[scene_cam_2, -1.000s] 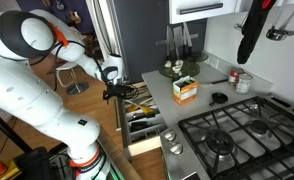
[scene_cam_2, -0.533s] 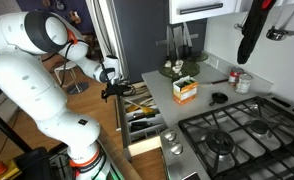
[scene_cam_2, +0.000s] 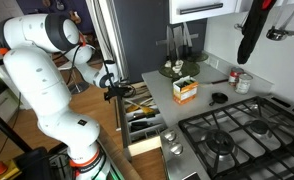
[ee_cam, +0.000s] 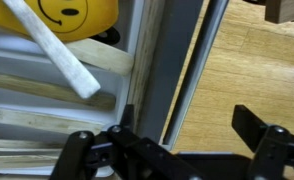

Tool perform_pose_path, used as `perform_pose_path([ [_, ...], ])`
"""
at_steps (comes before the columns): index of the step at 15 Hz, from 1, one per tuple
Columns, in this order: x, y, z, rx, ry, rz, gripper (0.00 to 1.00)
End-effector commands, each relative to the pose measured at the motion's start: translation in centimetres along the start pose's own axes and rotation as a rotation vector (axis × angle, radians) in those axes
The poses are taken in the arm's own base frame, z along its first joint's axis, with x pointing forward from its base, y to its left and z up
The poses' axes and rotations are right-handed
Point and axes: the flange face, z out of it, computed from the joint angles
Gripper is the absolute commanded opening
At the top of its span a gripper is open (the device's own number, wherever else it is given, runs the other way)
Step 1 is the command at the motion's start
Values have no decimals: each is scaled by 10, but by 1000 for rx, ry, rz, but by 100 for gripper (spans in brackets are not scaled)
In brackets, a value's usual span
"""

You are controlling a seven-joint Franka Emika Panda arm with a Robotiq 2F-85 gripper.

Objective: Take the green thing out of the box and put it into the drawer then close it

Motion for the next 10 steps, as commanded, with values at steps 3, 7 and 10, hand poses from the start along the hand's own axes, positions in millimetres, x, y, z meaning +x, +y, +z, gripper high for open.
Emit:
perform_pose_path([
  [3,-7,9,6,-120,-22,-30,100],
  [7,-11,18,3,-180,-48,-25,100],
  [10,-9,23,1,-219,-48,14,100],
])
